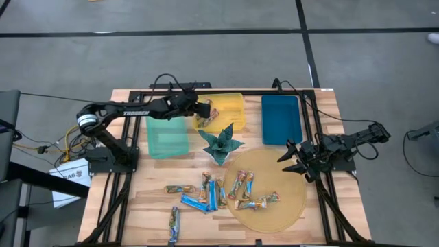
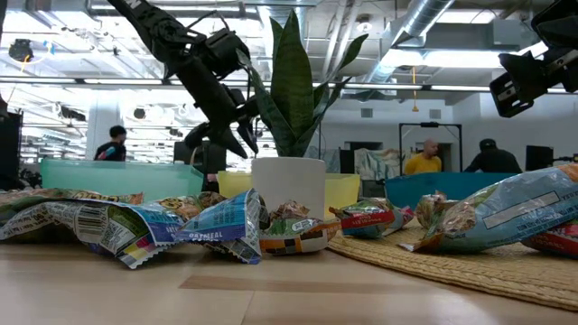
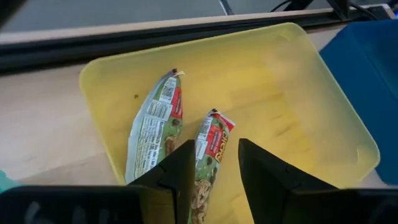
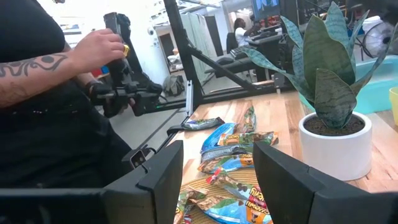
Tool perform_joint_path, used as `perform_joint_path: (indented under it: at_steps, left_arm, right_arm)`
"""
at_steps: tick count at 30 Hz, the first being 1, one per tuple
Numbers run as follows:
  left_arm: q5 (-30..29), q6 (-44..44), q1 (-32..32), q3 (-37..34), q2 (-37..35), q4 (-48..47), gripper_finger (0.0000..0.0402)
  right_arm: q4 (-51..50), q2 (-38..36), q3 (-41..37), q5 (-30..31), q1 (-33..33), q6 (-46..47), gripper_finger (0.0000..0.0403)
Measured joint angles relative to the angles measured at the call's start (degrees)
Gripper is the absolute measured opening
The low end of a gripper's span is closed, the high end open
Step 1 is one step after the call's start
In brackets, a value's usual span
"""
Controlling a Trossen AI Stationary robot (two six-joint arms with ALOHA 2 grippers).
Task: Pick and place Granola Bars by type
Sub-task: Put the orange granola bar into the green bin
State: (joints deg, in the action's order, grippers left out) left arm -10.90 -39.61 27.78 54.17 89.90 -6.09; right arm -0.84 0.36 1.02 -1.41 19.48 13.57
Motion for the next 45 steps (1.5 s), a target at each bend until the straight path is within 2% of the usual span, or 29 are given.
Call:
perform_joint_path:
  at_steps: [10, 18, 24, 30, 45]
  left_arm:
    - [-0.47, 10.98, -1.7, -0.02, -8.55, 0.13, 0.0114]
    - [-0.44, 17.08, -7.67, -0.02, -19.66, -0.26, 0.0114]
    - [-0.42, 20.43, -15.97, -0.04, -28.3, -3.94, 0.0114]
    - [-0.45, 20.6, -26.49, -0.04, -33.55, -8.62, 0.0114]
    - [-0.62, 20.22, -49.63, -0.06, -33.43, -23.54, 0.0114]
  right_arm:
    - [0.01, 0.0, 0.0, 0.0, 0.0, 0.0, 0.0189]
    - [0.02, 0.0, 0.0, 0.0, -0.01, 0.01, 0.0189]
    - [0.02, -0.01, 0.0, 0.0, -0.01, -0.01, 0.0189]
    - [0.02, -0.01, 0.0, 0.0, 0.01, 0.01, 0.0189]
    - [0.02, -0.01, 0.0, -0.01, 0.0, 0.01, 0.0189]
